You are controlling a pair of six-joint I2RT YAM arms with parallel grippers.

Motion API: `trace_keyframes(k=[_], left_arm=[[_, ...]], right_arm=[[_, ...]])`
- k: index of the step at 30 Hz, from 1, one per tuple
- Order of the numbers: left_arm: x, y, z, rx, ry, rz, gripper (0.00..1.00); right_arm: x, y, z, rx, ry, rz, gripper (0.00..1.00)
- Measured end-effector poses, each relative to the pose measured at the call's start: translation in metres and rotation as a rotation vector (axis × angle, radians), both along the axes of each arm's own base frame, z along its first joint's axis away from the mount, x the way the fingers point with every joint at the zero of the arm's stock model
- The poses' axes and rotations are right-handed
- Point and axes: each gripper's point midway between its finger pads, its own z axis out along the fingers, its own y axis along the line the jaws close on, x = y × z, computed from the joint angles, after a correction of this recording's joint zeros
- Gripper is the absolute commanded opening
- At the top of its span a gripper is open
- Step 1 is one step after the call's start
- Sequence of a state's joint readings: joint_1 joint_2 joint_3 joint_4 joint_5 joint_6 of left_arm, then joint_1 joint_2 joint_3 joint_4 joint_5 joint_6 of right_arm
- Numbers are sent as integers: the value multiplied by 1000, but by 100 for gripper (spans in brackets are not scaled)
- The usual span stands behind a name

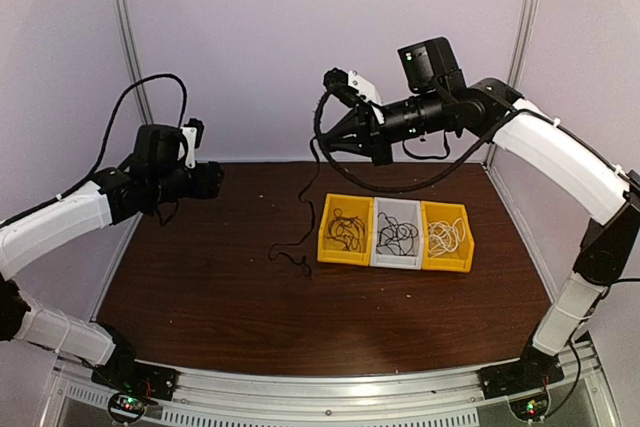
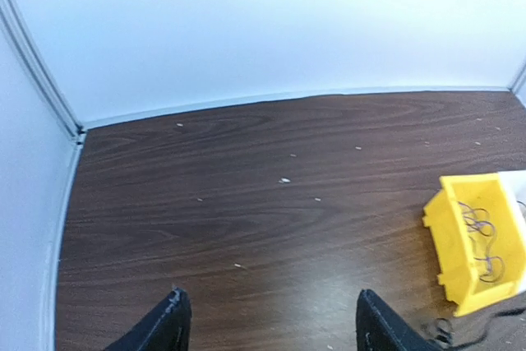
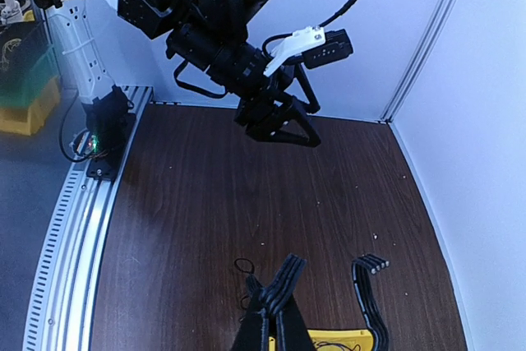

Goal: Untangle the cables

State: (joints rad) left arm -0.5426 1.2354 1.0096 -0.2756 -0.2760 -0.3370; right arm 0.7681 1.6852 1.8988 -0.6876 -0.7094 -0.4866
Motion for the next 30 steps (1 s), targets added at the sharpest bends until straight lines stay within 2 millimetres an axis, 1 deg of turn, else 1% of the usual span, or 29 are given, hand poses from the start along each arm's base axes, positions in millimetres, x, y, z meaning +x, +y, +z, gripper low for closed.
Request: trace_keyframes(k=[2, 4, 5, 8, 10, 12, 16, 21, 26, 30], left_arm=[[17, 18, 0, 40, -4, 44, 69], [33, 33, -9, 72, 11, 82, 68], [38, 38, -15, 82, 23, 95, 68], [47, 50, -35, 92, 59, 109, 68], [46, 57, -43, 94, 74, 119, 69], [45, 63, -46, 93, 69, 129, 69], [37, 69, -53, 100, 66, 131, 69], [39, 70, -48, 99, 41, 135, 69], [38, 72, -43, 101, 28, 142, 69], [36, 75, -37, 102, 13, 154, 69]], right_arm=[[2, -1, 0, -6, -4, -14, 0], [5, -2, 0, -10, -11, -29, 0], [6, -3, 1, -11, -14, -35, 0], [8, -4, 3, -12, -20, -48, 0], [10, -5, 3, -15, -21, -56, 0], [12, -6, 5, -14, -22, -60, 0], [16, -3, 10, -5, -28, -59, 0], [20, -1, 18, 7, -31, -51, 0], [21, -3, 21, 12, -32, -55, 0], [29, -7, 24, 23, -30, -78, 0]])
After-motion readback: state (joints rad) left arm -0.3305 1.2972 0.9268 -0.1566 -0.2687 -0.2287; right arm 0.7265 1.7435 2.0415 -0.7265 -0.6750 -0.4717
